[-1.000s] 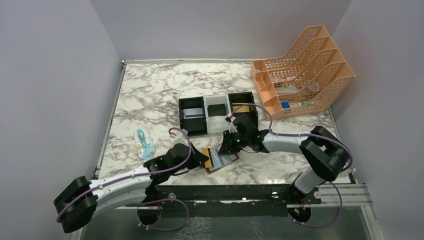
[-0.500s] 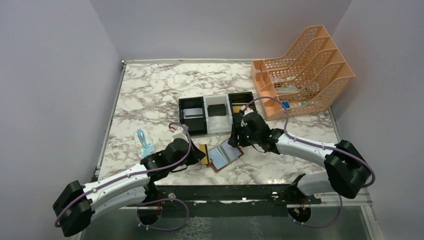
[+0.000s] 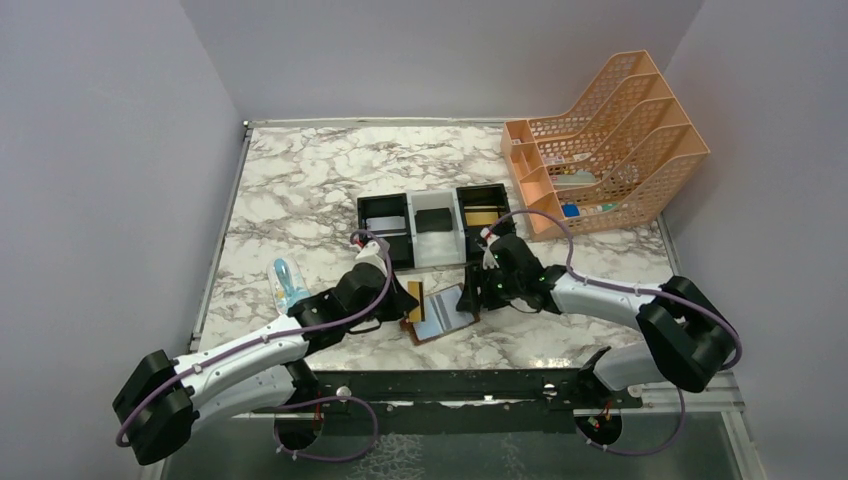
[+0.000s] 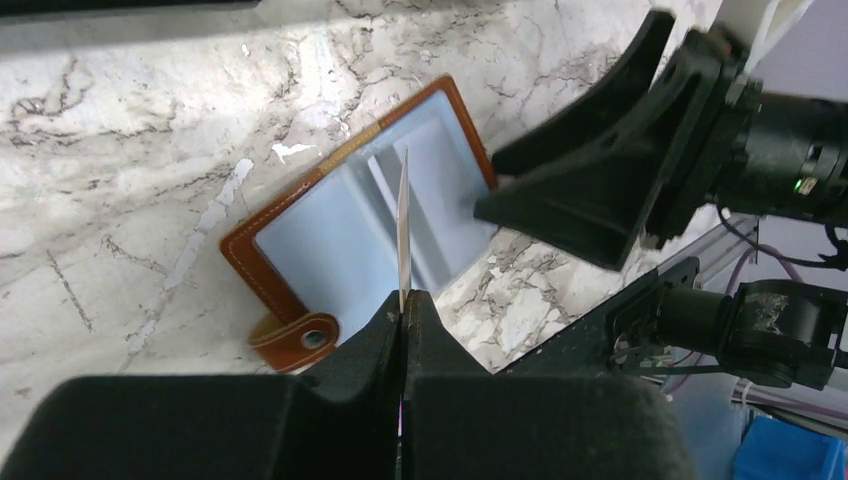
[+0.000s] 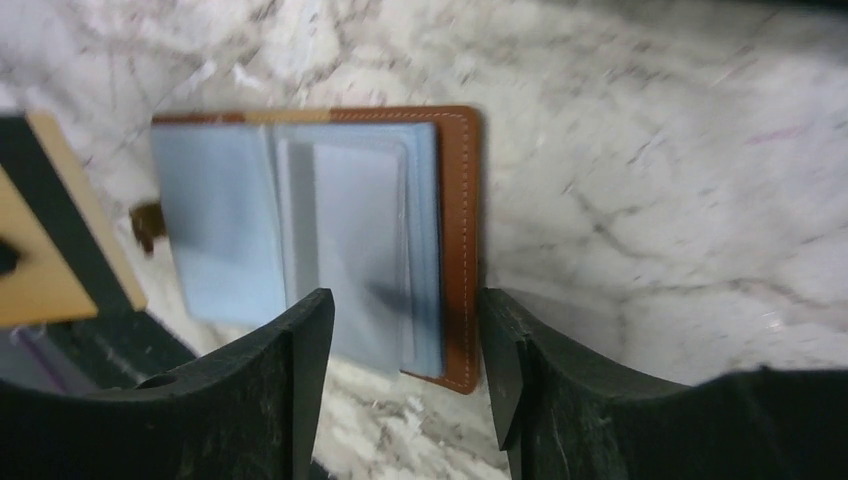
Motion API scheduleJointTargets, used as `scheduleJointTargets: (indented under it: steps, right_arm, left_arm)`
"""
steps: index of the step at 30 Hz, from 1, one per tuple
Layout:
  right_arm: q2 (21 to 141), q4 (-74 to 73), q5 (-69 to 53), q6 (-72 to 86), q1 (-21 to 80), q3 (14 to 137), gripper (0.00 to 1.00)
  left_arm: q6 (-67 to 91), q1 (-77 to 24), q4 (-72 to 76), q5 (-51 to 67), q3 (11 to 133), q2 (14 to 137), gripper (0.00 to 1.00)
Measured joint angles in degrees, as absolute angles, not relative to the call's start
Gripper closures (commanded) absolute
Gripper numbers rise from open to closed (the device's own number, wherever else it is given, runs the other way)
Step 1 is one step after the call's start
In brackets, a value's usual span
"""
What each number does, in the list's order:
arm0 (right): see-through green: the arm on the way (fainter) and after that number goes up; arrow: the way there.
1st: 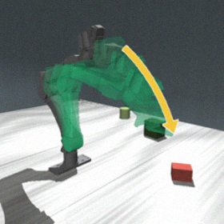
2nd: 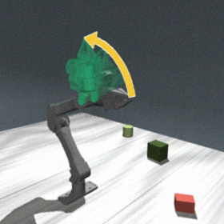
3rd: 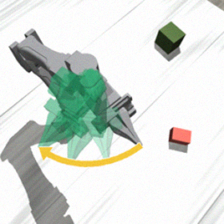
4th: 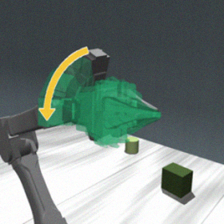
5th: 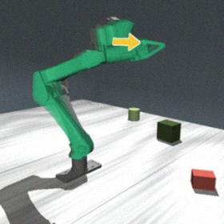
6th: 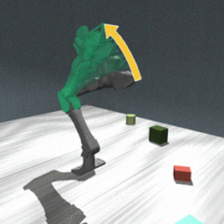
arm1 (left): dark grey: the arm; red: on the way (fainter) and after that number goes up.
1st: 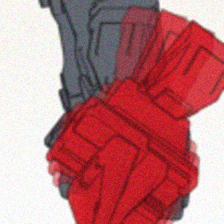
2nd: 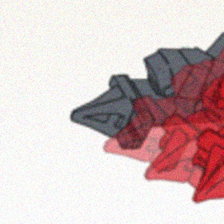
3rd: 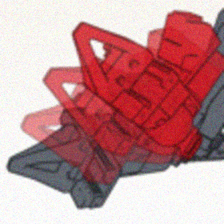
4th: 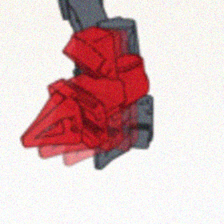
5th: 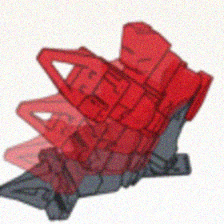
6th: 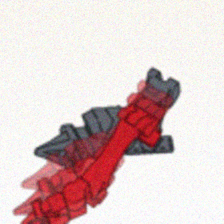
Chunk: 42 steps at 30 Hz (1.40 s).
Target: Take the credit cards out of the card holder
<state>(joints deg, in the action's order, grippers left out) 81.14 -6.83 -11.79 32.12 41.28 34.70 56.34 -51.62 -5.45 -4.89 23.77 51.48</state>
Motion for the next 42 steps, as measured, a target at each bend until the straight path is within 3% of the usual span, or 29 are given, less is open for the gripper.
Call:
scheduleJointTargets:
  steps: [4,8,12,16,25,34,42]
  right_arm:
    - [77.5,-6.6,-17.6,33.6,41.3,31.2,0.43]
    - [72.3,-8.6,-15.7,34.5,41.3,31.1,0.31]
    - [67.7,-10.8,-9.2,34.0,41.3,32.7,0.11]
    - [65.2,-10.7,-4.8,33.1,40.0,35.1,0.05]
    - [63.5,1.6,-20.3,34.3,26.1,35.0,0.08]
    - [71.8,23.0,-44.4,44.0,26.2,32.2,0.18]
    - [75.7,31.3,-53.1,49.7,27.0,32.2,0.23]
  left_arm:
    - [54.5,-48.3,-5.0,-1.4,24.4,52.1,1.0]
    - [52.7,-43.8,-3.2,3.6,24.4,52.1,1.0]
    - [50.8,-40.9,-0.7,9.1,24.7,52.3,1.0]
    - [49.3,-38.8,2.1,14.2,25.0,52.3,1.0]
    - [49.6,-30.2,9.7,24.5,24.8,49.5,1.0]
    - [54.8,-29.4,21.0,30.7,20.3,47.4,1.0]
    - [56.2,-29.4,25.4,32.2,19.7,46.3,1.0]
